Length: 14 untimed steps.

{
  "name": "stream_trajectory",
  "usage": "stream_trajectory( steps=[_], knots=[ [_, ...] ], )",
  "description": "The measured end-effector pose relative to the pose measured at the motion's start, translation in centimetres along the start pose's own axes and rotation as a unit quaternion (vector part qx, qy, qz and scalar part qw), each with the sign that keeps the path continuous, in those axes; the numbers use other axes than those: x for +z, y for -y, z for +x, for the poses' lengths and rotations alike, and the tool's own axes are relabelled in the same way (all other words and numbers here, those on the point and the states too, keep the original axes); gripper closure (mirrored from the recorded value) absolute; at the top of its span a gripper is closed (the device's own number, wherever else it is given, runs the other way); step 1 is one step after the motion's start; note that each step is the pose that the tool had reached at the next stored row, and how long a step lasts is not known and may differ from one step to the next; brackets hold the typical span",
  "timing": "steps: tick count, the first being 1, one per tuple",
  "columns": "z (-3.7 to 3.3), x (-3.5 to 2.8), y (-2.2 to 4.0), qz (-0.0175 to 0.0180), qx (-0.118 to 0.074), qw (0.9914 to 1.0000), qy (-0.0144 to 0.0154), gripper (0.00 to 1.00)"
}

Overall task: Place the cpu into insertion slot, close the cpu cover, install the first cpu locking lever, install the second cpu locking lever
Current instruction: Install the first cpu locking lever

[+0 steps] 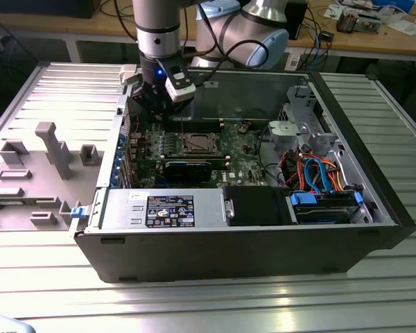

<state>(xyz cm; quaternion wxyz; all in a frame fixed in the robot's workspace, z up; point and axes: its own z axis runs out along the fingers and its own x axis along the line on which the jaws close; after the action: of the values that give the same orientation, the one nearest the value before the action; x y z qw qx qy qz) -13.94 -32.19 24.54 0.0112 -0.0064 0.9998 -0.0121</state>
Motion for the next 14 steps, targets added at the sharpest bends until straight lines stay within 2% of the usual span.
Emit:
stream_trajectory(
  steps=[1, 3, 5, 7, 9, 10, 12, 14],
  knots=[
    [0.20, 0.03, -0.01, -0.0005, 0.000, 1.00000, 0.0008, 0.89],
    [0.52, 0.00, -0.01, -0.0011, 0.000, 1.00000, 0.0000, 0.89],
    [0.52, -0.01, -0.01, -0.0026, 0.000, 1.00000, 0.0000, 0.89],
    [0.38, -0.03, -0.01, -0.0030, 0.000, 1.00000, -0.0005, 0.89],
    [-0.06, 0.00, 0.00, -0.0031, 0.000, 1.00000, 0.0000, 0.89],
    [-0.25, 0.00, 0.00, -0.0037, 0.000, 0.99999, 0.0000, 0.89],
    [-0.34, 0.01, -0.28, -0.0081, 0.000, 0.99997, 0.0001, 0.89],
    [-0.35, -0.08, -0.60, -0.0083, 0.000, 0.99997, 0.0001, 0.89]
  ],
)
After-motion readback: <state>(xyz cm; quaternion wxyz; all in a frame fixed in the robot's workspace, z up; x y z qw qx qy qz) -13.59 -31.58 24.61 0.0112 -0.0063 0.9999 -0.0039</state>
